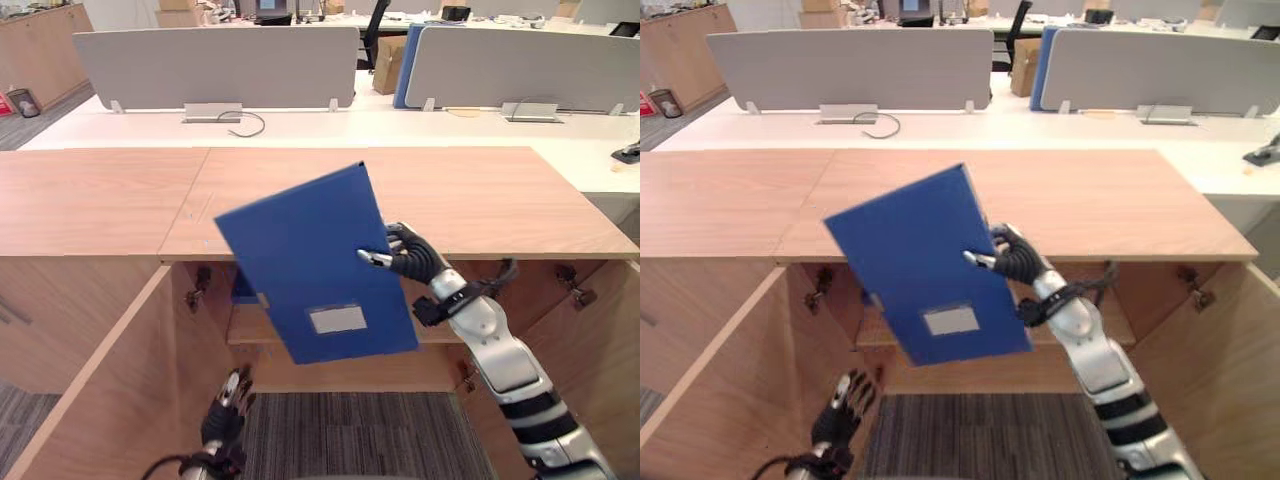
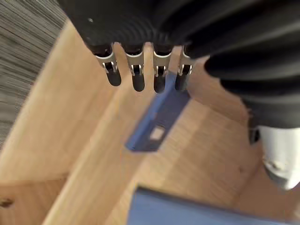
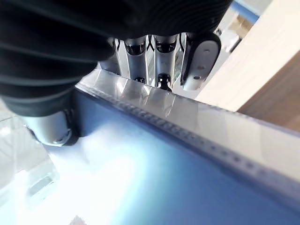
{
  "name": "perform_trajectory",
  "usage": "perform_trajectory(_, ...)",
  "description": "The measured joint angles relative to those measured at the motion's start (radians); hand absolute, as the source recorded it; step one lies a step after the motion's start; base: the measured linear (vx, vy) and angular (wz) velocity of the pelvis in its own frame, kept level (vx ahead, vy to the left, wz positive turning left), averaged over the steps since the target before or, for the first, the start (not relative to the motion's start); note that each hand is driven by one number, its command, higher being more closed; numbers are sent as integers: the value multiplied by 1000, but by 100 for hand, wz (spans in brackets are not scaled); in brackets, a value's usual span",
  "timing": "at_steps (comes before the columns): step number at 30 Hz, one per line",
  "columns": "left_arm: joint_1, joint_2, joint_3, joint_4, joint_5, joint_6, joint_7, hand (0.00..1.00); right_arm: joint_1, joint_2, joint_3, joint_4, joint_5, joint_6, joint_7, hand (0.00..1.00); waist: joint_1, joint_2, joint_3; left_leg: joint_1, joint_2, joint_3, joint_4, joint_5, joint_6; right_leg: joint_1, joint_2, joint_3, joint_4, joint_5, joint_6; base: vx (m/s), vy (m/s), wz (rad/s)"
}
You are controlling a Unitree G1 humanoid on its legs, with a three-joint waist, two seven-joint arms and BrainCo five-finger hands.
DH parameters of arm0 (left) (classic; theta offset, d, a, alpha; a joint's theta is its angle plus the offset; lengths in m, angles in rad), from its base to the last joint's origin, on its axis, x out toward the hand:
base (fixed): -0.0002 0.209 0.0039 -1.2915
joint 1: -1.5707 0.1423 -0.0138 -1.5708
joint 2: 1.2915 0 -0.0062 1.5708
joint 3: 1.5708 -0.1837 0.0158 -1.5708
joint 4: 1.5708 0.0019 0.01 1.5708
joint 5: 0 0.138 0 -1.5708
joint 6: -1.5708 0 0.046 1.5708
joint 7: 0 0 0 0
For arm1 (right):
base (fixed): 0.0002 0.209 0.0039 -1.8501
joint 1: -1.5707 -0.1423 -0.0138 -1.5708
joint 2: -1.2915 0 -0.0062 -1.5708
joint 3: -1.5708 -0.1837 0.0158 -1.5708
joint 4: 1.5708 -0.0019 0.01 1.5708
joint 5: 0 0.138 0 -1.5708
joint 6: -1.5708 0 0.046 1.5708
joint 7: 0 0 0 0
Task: Walk over to the cabinet, pick up the folder, carry it to the office cabinet, place the folder inside the office cabinet, then close the office cabinet door
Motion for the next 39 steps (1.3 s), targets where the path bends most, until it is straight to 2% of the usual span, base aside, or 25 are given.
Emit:
perform_trajectory(4, -4, -19, 91, 198, 34, 12, -2, 0, 85, 2, -61, -50, -100, -42, -31, 100, -3, 1, 4, -3, -1, 15, 1, -3, 1, -16, 1, 23, 3, 8, -1, -43, 21, -16)
perform_trajectory(8, -4, -21, 146, 403, 58, 20, 1, 0, 127, 2, -60, -76, -196, -80, -46, 100, -8, -2, 23, -5, -1, 36, 16, -11, -1, -47, 1, 55, 29, 7, -1, -57, 19, -18)
perform_trajectory(11, -1, -25, 188, 493, 96, 26, 10, 0, 127, 1, -49, -76, -251, -103, -50, 100, -3, -6, 43, -20, -1, 68, 35, -19, -4, -93, 1, 92, 63, 7, -1, -74, 24, -39)
perform_trajectory(15, 2, -28, 232, 566, 136, 28, 18, 0, 125, -36, 29, -66, -310, -123, -59, 100, 1, -12, 67, -19, 2, 109, 61, -35, -5, -122, -1, 98, 81, 12, -9, -80, 23, -29)
perform_trajectory(16, 1, -28, 235, 577, 152, 28, 18, 0, 124, -61, 64, -62, -334, -130, -59, 100, 1, -14, 71, -18, 2, 113, 68, -37, -6, -123, -4, 88, 81, 1, -26, -30, 13, -10)
perform_trajectory(18, 1, -29, 233, 581, 164, 28, 16, 0, 124, -108, 123, -49, -370, -152, -58, 100, 2, -18, 75, -16, 6, 116, 74, -39, -8, -127, -16, 37, 98, -7, -37, -8, -4, -5)
perform_trajectory(19, -1, -25, 230, 580, 170, 25, 13, 0, 121, -154, 192, -23, -409, -182, -57, 100, 6, -22, 78, -15, 11, 116, 75, -39, -9, -131, -16, 8, 113, -8, -39, 11, -21, -4)
perform_trajectory(23, -5, -4, 191, 595, 171, 21, 2, 0, 114, -240, 318, 66, -485, -237, -47, 100, 16, -27, 81, -11, 18, 120, 74, -40, -12, -133, -10, 5, 124, 1, -25, 14, -17, -4)
perform_trajectory(28, -9, 31, 143, 608, 167, 19, 3, 0, 116, -306, 382, 156, -561, -246, -34, 100, 19, -39, 105, -4, 23, 119, 83, -42, -14, -133, -17, 4, 145, -6, -15, -19, -3, -1)
perform_trajectory(31, -9, 39, 130, 608, 153, 19, 10, 0, 115, -315, 396, 170, -561, -246, -31, 100, 22, -49, 113, -8, 37, 114, 109, -57, -27, -128, -17, -9, 155, -32, -4, -52, -19, 6)
perform_trajectory(33, -11, 40, 126, 608, 152, 19, 19, 0, 111, -310, 412, 170, -554, -245, -25, 100, 20, -47, 109, -32, 58, 93, 135, -81, -39, -128, -13, -38, 169, -47, -15, -20, -44, 21)
perform_trajectory(36, -15, 38, 123, 603, 145, 20, 31, 0, 116, -270, 403, 173, -470, -223, 7, 100, 1, -45, 107, -67, 80, 49, 164, -91, -49, -140, -11, -86, 215, -84, -29, 32, -86, 44)
perform_trajectory(39, -18, 27, 123, 570, 123, 22, 49, 0, 139, -114, 256, 230, -292, -176, 22, 100, -3, -31, 105, -142, 117, -6, 247, -106, -65, -179, -2, -142, 305, -149, -39, 113, -150, 47)
